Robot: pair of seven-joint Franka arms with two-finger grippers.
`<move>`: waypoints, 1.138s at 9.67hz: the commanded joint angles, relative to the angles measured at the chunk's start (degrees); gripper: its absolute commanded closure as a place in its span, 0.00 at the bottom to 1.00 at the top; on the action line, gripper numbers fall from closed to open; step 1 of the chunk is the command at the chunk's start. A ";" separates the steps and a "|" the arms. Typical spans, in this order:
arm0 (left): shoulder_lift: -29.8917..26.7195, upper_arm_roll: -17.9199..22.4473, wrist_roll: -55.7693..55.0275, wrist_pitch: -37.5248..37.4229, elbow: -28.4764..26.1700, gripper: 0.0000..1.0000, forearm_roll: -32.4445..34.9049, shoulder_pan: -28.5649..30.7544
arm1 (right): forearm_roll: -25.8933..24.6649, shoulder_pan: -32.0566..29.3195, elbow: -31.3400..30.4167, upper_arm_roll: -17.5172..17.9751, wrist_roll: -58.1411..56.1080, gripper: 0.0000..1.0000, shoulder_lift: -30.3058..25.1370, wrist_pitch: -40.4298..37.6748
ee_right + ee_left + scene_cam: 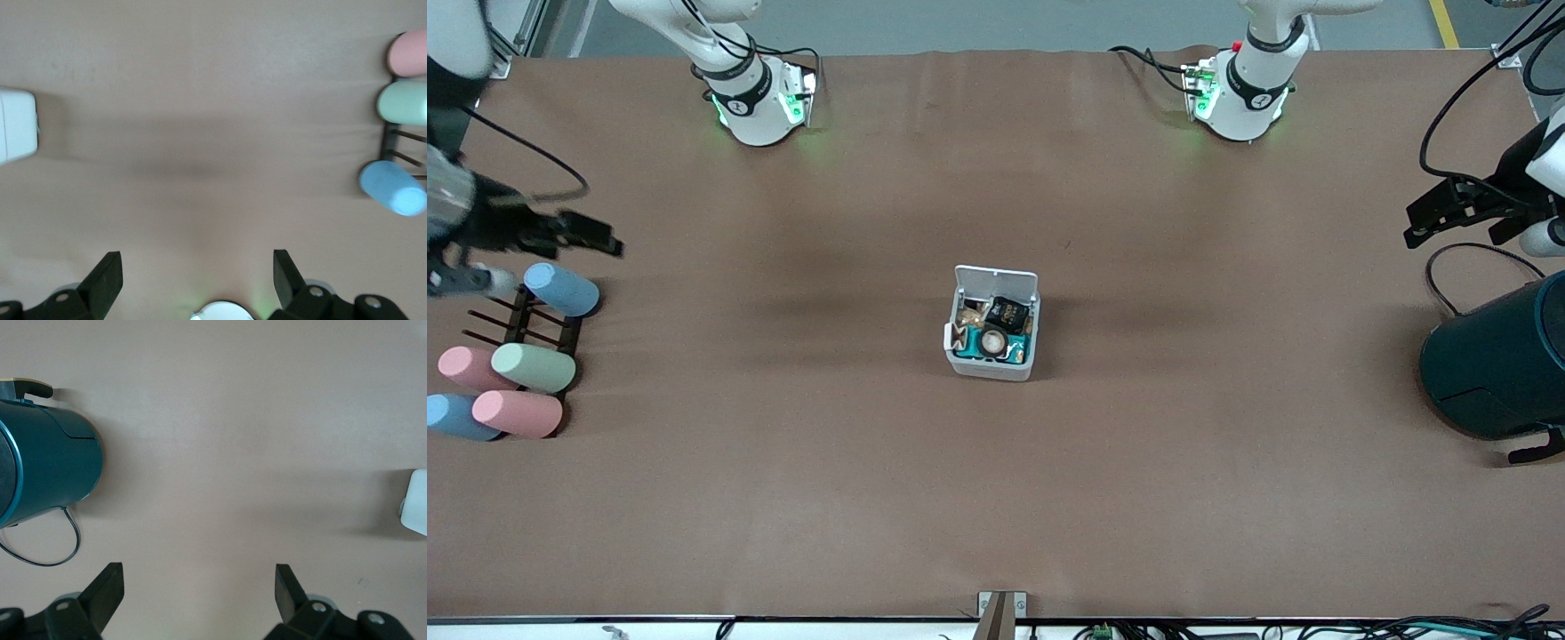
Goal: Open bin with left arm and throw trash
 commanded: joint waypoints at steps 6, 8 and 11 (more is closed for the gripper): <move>0.47 0.07 0.21 -0.55 1.31 0.00 -0.75 0.34 | -5.62 -0.19 9.49 1.68 0.57 0.01 0.55 -1.49; 0.82 0.07 -0.22 -0.55 1.40 0.00 -0.75 0.25 | -6.06 -0.19 9.41 1.68 0.49 0.01 1.07 -0.19; 0.91 0.07 -0.66 -0.55 1.49 0.00 -0.57 -0.18 | -5.80 0.25 9.23 1.77 4.17 0.01 1.07 0.00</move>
